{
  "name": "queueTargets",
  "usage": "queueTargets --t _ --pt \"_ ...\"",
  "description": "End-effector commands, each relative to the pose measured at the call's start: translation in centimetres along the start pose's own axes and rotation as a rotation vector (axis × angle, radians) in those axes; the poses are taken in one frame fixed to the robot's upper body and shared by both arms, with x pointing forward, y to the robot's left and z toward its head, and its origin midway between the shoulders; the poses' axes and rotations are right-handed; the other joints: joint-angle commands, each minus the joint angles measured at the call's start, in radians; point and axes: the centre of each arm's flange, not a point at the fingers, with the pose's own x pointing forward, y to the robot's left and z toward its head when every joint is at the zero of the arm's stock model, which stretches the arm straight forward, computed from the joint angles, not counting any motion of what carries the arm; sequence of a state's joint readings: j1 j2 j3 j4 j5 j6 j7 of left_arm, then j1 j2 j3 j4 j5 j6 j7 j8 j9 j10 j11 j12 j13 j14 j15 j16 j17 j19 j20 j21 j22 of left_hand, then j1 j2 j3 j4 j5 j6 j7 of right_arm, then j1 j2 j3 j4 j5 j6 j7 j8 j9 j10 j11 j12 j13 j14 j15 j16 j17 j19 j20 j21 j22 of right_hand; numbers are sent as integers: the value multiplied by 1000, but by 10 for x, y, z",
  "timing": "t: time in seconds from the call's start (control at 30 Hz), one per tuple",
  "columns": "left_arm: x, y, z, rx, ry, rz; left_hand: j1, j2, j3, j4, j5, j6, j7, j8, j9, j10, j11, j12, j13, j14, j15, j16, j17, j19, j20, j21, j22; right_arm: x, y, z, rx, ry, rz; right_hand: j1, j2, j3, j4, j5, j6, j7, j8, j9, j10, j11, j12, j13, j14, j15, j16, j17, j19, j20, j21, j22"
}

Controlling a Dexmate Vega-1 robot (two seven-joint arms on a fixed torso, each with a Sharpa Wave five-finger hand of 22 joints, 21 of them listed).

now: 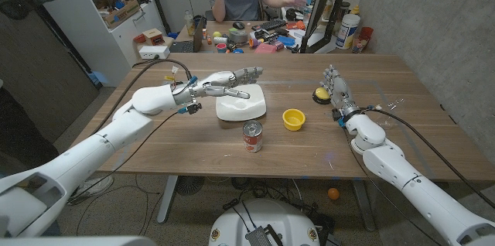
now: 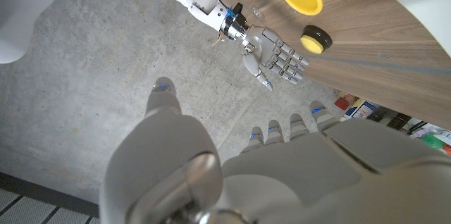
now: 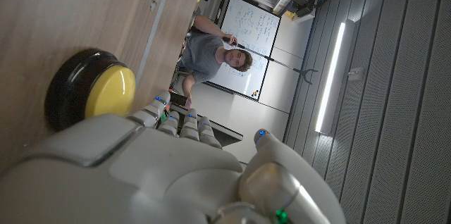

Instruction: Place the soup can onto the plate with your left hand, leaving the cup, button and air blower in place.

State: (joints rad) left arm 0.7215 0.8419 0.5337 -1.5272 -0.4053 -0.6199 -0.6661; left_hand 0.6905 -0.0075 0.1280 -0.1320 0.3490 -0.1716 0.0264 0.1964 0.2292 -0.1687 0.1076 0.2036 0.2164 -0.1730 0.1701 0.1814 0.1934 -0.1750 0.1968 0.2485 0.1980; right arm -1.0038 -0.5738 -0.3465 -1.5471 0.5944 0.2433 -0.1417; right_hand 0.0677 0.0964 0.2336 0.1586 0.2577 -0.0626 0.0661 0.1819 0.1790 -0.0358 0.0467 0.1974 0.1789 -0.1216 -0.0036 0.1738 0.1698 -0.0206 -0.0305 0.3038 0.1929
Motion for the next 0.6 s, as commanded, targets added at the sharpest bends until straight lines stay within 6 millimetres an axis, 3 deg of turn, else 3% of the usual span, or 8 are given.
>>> queueTargets --t 0.03,0.13,0.23,0.6 --pt "-23 -3 8 154 120 -77 48 47 23 -7 -29 -554 31 -14 10 -406 0 2 7 -363 -4 0 2 -194 -56 -14 3 -12 15 5 -3 -11 -2 -10 51 7 4 -6 -4 8 7 4 -1 9 7 2 -6 7 4 5 0 -22 6 5" --pt "-25 -7 8 181 153 -104 67 61 29 -8 -43 -562 20 -27 14 -437 18 -3 9 -396 12 -4 3 -224 -52 -25 5 -11 18 5 -3 -13 3 -10 51 7 3 -6 -4 8 7 4 -1 10 7 2 -5 8 4 5 1 -21 6 5" --pt "-25 -10 5 192 179 -123 82 70 33 -8 -55 -563 19 -32 16 -456 34 -3 11 -423 27 -5 3 -252 -28 -34 6 -10 21 4 -2 -15 9 -10 50 7 3 -7 -5 9 7 4 -1 10 7 2 -4 8 4 5 1 -20 6 5" --pt "-14 -28 -8 207 231 -195 95 71 29 -5 -70 -565 31 -35 16 -503 61 -9 14 -465 40 -4 5 -288 -20 -41 9 -11 21 -2 9 -12 14 -11 49 7 2 -8 -4 9 7 4 -1 9 7 2 -3 10 4 4 1 -20 5 5"
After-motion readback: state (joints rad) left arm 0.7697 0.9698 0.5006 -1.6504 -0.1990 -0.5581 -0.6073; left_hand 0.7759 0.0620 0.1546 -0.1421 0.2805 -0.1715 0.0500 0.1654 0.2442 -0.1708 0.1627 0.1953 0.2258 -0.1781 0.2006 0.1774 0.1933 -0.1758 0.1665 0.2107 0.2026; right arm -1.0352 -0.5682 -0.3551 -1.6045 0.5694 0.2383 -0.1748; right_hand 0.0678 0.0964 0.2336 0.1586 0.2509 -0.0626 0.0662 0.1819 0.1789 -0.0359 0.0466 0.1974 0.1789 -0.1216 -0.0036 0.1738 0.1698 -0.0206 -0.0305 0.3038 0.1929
